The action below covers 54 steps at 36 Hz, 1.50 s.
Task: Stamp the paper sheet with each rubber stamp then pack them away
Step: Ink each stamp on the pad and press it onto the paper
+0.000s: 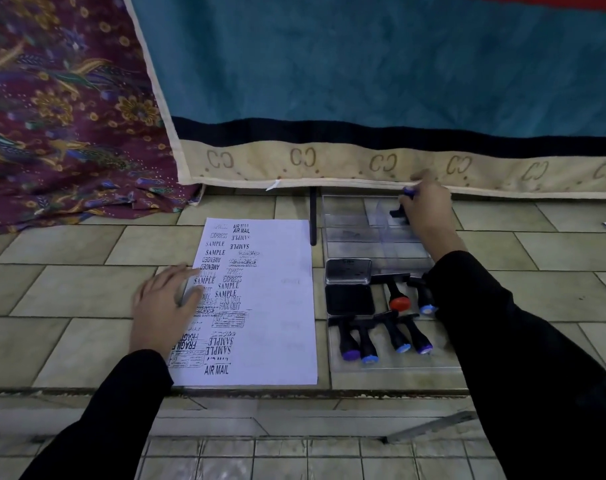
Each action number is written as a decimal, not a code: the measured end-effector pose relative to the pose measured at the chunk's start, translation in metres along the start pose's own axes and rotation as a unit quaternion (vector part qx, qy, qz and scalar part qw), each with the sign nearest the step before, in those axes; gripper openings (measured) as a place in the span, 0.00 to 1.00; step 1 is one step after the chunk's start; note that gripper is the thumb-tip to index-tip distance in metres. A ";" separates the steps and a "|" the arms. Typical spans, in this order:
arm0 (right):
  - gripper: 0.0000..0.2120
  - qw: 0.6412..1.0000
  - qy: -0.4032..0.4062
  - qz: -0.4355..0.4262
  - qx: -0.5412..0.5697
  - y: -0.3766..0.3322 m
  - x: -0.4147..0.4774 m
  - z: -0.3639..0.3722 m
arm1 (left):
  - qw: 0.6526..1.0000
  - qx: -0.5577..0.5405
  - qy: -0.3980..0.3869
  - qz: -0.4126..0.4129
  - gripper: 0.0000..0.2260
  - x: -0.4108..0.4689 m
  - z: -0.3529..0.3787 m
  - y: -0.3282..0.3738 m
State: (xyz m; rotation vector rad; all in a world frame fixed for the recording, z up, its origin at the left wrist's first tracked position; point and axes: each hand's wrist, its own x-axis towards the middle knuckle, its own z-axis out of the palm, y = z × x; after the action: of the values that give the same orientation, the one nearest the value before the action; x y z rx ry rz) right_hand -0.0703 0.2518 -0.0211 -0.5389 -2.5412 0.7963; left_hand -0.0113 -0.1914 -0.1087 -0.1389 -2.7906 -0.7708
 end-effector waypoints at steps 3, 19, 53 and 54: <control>0.15 0.994 0.051 -0.050 0.081 -0.013 -0.022 -0.017 | 1.000 0.001 0.000 0.003 0.17 0.000 0.000 0.000; 0.13 0.978 -0.029 -0.092 0.186 -0.030 -0.199 -0.009 | 1.000 0.002 0.003 0.000 0.18 0.000 0.001 -0.001; 0.07 0.990 -0.029 -0.133 0.044 -0.040 -0.184 0.018 | 1.000 0.014 0.002 0.005 0.17 0.000 0.003 -0.004; 0.07 0.990 -0.031 -0.132 0.044 -0.040 -0.183 0.017 | 1.000 0.013 0.002 0.005 0.17 0.001 0.003 -0.004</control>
State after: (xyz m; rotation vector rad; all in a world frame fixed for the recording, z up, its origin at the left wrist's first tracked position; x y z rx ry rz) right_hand 0.0648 0.1267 -0.0600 -0.1451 -2.5474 0.8331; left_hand -0.0133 -0.1934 -0.1134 -0.1475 -2.7930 -0.7303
